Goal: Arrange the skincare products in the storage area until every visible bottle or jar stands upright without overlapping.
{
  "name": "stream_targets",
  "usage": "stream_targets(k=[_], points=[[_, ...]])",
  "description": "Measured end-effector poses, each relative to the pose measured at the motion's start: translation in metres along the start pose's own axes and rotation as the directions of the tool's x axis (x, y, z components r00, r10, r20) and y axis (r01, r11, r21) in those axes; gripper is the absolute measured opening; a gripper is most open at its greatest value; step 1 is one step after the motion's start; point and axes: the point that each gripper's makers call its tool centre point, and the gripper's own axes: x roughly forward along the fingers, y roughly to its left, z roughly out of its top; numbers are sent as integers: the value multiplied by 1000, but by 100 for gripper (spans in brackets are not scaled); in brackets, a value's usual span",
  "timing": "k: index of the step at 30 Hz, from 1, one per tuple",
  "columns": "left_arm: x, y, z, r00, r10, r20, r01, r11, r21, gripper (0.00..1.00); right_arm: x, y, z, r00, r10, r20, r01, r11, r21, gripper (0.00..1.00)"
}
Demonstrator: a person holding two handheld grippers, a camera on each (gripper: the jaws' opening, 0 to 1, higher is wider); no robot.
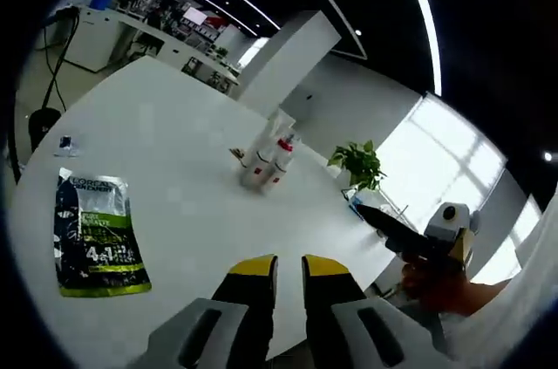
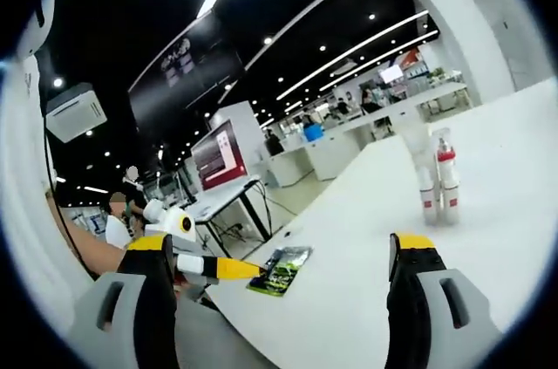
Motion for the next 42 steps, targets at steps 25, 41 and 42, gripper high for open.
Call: stream_targets(k=[25, 41, 42], points=[[1, 148, 32, 766, 643, -1, -616, 734, 287, 96, -3, -19, -7, 987, -158, -41, 151, 978, -144, 94], [1, 192, 13, 666, 739, -107, -668, 653, 356, 88, -9, -31, -5, 977, -212, -36, 203, 966, -161, 91], [0, 193, 12, 666, 738, -110, -666, 654, 358, 88, -9, -31, -5, 977, -211, -35, 203, 966, -162, 91]])
